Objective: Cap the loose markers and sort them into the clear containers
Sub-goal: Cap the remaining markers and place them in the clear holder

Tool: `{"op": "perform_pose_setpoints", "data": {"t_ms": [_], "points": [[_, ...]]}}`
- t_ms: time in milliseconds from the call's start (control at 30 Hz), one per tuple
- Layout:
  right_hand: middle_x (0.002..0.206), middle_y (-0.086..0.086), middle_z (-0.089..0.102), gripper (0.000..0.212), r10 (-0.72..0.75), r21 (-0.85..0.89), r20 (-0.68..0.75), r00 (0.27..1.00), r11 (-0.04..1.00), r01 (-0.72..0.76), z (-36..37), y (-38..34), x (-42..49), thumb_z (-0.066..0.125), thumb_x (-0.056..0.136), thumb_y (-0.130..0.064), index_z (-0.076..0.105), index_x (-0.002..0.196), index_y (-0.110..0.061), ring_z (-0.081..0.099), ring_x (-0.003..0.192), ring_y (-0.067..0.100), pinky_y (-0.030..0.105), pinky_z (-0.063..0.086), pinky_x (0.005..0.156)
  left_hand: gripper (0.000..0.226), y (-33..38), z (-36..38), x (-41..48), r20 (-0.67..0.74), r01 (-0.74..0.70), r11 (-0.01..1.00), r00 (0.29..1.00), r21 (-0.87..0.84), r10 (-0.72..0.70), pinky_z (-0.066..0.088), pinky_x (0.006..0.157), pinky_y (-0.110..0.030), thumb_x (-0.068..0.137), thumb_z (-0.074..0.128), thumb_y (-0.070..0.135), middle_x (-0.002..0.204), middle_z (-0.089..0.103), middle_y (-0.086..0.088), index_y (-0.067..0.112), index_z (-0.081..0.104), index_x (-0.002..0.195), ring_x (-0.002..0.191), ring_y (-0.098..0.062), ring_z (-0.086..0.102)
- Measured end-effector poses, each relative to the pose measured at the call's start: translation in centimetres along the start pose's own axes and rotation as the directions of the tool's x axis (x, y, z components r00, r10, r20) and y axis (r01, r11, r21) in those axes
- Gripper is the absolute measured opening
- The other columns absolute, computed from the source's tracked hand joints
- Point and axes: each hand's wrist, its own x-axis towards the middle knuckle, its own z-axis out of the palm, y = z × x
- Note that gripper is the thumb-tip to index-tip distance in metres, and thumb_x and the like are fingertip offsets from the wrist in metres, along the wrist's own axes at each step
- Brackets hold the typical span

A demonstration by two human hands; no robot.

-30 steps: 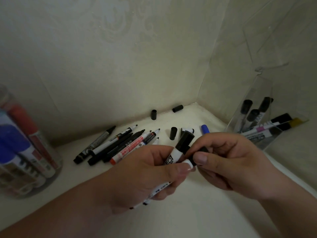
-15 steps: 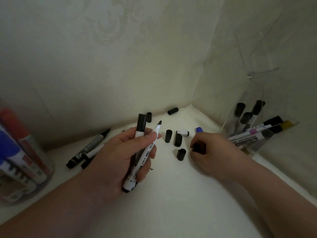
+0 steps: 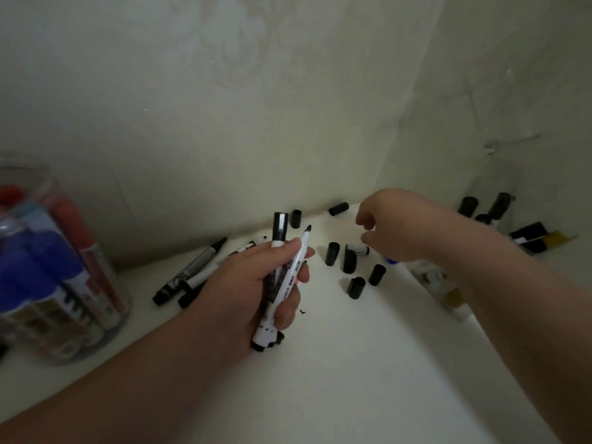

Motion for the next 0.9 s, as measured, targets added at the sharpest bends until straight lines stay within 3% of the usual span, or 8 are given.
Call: {"op": "perform_pose_setpoints", "data": {"t_ms": [200, 300, 400, 467, 567, 633, 767, 900], "points": [[0.107, 0.005, 0.069, 0.021, -0.039, -0.136, 0.166, 0.985, 0.989, 0.062, 1.4, -0.4, 2.9, 0.059, 0.091, -0.023, 0.07, 0.107, -0.017, 0.066, 0.095, 0.025, 0.035, 0.055, 0.085, 0.026, 0.1, -0.5, 0.1, -0.055, 0.027, 0.991, 0.998, -0.127, -0.035, 0.034, 0.039, -0.024, 0.088, 0.062, 0.029, 0.076, 0.058, -0.008, 0.006, 0.069, 0.096, 0.041, -0.015, 0.043], [0.099, 0.0, 0.067, 0.01, -0.044, -0.048, 0.117, 0.992, 0.998, 0.05, 1.5, -0.2, 2.5, 0.059, 0.095, -0.029, 0.068, 0.095, -0.024, 0.062, 0.085, 0.02, 0.029, 0.049, 0.072, 0.02, 0.2, -0.4, 0.0, -0.065, 0.011, 0.995, 0.998, -0.094, -0.017, 0.034, 0.04, -0.024, 0.096, 0.058, 0.024, 0.069, 0.056, -0.007, 0.007, 0.067, 0.091, 0.041, -0.016, 0.042], [0.092, -0.001, 0.067, 0.014, -0.042, 0.148, -0.107, 0.993, 0.987, 0.057, 0.5, 0.1, 1.1, 0.056, 0.097, -0.031, 0.066, 0.098, -0.021, 0.062, 0.078, 0.016, 0.028, 0.047, 0.064, 0.02, 0.3, -0.3, -0.2, -0.07, -0.001, 1.0, 0.998, -0.031, -0.001, 0.038, 0.044, -0.026, 0.093, 0.062, 0.026, 0.061, 0.054, -0.005, 0.011, 0.062, 0.079, 0.043, -0.018, 0.043], [0.082, -0.009, 0.069, 0.011, -0.069, 0.429, -0.234, 0.97, 0.887, 0.167, -0.2, 0.2, -0.5, 0.062, 0.095, -0.033, 0.068, 0.095, -0.024, 0.065, 0.072, 0.017, 0.034, 0.053, 0.067, 0.016, 0.3, -0.2, -0.3, -0.078, -0.017, 1.0, 0.997, -0.014, 0.016, 0.04, 0.044, -0.025, 0.085, 0.067, 0.028, 0.064, 0.056, -0.004, 0.015, 0.065, 0.077, 0.042, -0.018, 0.046], [0.061, -0.002, 0.055, 0.01, -0.22, 0.865, -0.201, 0.955, 0.417, 0.278, -0.5, -0.3, -2.9, 0.076, 0.086, -0.022, 0.075, 0.092, -0.013, 0.043, 0.052, 0.018, 0.037, 0.037, 0.052, 0.017, 0.4, 0.0, -0.7, -0.054, -0.072, 0.997, 0.996, 0.025, 0.073, 0.032, 0.039, -0.022, 0.083, 0.068, 0.028, 0.061, 0.055, -0.002, 0.014, 0.064, 0.075, 0.037, -0.016, 0.042], [0.059, 0.006, 0.041, 0.015, -0.33, 0.958, -0.184, 0.926, 0.149, 0.244, -0.1, -0.2, -3.3, 0.071, 0.079, -0.01, 0.074, 0.09, -0.001, 0.028, 0.051, 0.017, 0.032, 0.024, 0.049, 0.019, 0.4, 0.1, -0.9, -0.043, -0.094, 0.993, 0.994, 0.072, 0.097, 0.031, 0.038, -0.021, 0.086, 0.067, 0.026, 0.054, 0.055, 0.0, 0.013, 0.062, 0.073, 0.034, -0.014, 0.04], [0.061, 0.007, 0.039, 0.019, -0.442, 0.976, -0.119, 0.889, 0.111, 0.186, 0.6, 0.0, -3.1, 0.063, 0.076, -0.003, 0.071, 0.091, 0.006, 0.02, 0.054, 0.021, 0.028, 0.019, 0.048, 0.019, 0.4, 0.3, -1.0, -0.05, -0.107, 0.981, 0.992, 0.159, 0.116, 0.035, 0.04, -0.024, 0.084, 0.076, 0.028, 0.058, 0.059, -0.003, 0.015, 0.069, 0.072, 0.035, -0.015, 0.042], [0.063, 0.009, 0.05, 0.019, -0.513, 0.96, -0.08, 0.855, 0.193, 0.205, 0.7, 0.0, -3.3, 0.064, 0.077, -0.002, 0.072, 0.094, 0.0, 0.037, 0.049, 0.011, 0.02, 0.032, 0.044, 0.011, 0.4, 0.4, -1.0, -0.042, -0.117, 0.972, 0.991, 0.202, 0.127, 0.036, 0.039, -0.023, 0.073, 0.081, 0.031, 0.069, 0.063, -0.007, 0.022, 0.075, 0.072, 0.037, -0.017, 0.045]]}}
